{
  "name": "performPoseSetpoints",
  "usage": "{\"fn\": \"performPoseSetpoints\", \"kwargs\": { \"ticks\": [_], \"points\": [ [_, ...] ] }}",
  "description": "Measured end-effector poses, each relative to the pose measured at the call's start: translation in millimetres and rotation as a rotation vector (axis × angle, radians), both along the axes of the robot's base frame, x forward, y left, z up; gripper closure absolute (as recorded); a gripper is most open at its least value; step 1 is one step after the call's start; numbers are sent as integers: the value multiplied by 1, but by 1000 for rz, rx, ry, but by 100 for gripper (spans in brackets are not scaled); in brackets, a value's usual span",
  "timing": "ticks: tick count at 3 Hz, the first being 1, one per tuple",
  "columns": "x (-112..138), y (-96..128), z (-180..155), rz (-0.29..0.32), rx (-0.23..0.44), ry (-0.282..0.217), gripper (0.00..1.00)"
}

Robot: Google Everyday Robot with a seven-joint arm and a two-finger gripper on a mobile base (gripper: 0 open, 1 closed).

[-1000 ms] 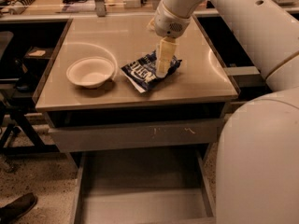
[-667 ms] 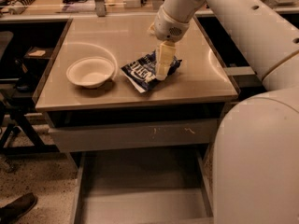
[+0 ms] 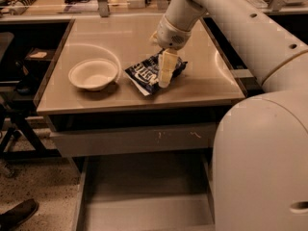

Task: Place blue chip bag into middle drawer

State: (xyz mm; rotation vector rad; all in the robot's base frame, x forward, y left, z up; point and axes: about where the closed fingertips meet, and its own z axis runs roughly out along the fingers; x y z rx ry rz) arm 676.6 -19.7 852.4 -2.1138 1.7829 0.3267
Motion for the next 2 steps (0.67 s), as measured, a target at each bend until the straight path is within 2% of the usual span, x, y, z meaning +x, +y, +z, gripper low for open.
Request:
{"fn": "performPoseSetpoints", "kwargs": {
  "ticks": [1, 2],
  "points": [
    [0, 3, -20, 8, 11, 42, 0],
    [0, 3, -20, 8, 11, 42, 1]
  ]
}}
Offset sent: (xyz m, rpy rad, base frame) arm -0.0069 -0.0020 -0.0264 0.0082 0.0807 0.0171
